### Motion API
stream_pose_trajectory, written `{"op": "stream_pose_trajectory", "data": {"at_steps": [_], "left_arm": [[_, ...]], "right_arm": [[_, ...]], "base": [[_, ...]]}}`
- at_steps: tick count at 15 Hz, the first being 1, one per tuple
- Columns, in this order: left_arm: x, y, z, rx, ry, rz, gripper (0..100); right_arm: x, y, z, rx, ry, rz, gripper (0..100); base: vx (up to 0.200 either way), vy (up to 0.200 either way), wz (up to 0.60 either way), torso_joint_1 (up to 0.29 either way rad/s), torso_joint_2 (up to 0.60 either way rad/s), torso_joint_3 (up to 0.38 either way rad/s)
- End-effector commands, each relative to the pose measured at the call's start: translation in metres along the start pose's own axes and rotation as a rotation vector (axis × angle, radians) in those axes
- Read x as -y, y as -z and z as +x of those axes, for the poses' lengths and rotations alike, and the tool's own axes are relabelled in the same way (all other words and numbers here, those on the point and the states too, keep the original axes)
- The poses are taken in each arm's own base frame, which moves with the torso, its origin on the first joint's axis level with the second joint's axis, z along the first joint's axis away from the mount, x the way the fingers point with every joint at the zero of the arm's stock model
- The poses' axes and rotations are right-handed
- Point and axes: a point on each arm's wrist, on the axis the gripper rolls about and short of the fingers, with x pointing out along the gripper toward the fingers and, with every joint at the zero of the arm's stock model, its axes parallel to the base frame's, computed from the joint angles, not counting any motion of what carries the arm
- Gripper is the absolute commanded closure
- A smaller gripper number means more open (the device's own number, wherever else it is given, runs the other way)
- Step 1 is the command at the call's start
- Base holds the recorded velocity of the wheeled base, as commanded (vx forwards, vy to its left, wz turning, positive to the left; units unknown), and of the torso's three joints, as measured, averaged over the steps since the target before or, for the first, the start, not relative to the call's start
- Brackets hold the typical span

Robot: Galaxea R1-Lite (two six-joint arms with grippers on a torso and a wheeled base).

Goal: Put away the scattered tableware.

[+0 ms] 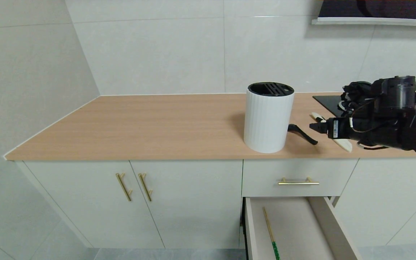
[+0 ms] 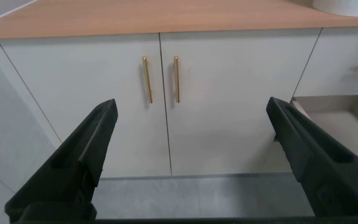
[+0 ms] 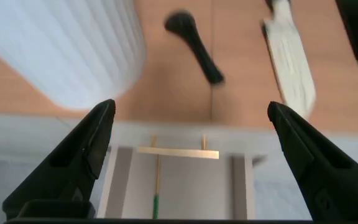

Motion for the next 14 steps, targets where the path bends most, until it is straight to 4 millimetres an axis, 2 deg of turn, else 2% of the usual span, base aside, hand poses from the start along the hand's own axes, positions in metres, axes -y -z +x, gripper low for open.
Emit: {"op": "stream_pose_trajectory", "data": {"at_steps": [1, 2, 4, 5, 9, 10, 14], "left_arm": [[0.0, 0.0, 0.0, 0.0, 0.0, 0.0, 0], [0.0, 0.0, 0.0, 0.0, 0.0, 0.0, 0], [0.0, 0.0, 0.0, 0.0, 0.0, 0.0, 0], [0.0, 0.0, 0.0, 0.0, 0.0, 0.0, 0], [0.0, 0.0, 0.0, 0.0, 0.0, 0.0, 0], [0.0, 0.0, 0.0, 0.0, 0.0, 0.0, 0], [0.0, 0.0, 0.0, 0.0, 0.0, 0.0, 0]], "right_arm": [[0.011, -0.001, 0.037, -0.015, -0.018, -0.013, 0], [0.011, -0.001, 0.042, -0.017, -0.045, -0.012, 0], [0.015, 0.018, 0.062, -0.067, -0.129, -0.015, 0], [0.015, 0.021, 0.067, -0.068, -0.131, -0.018, 0], [0.016, 0.034, 0.093, -0.037, -0.1, -0.025, 0], [0.017, 0.037, 0.105, -0.033, -0.059, -0.024, 0], [0.026, 0.04, 0.125, -0.025, 0.008, -0.017, 0]], "base": [[0.0, 0.0, 0.0, 0.0, 0.0, 0.0], [0.0, 0.0, 0.0, 0.0, 0.0, 0.0], [0.0, 0.0, 0.0, 0.0, 0.0, 0.0], [0.0, 0.0, 0.0, 0.0, 0.0, 0.0], [0.0, 0.0, 0.0, 0.0, 0.0, 0.0], [0.0, 0.0, 0.0, 0.0, 0.0, 0.0], [0.0, 0.0, 0.0, 0.0, 0.0, 0.0]]}}
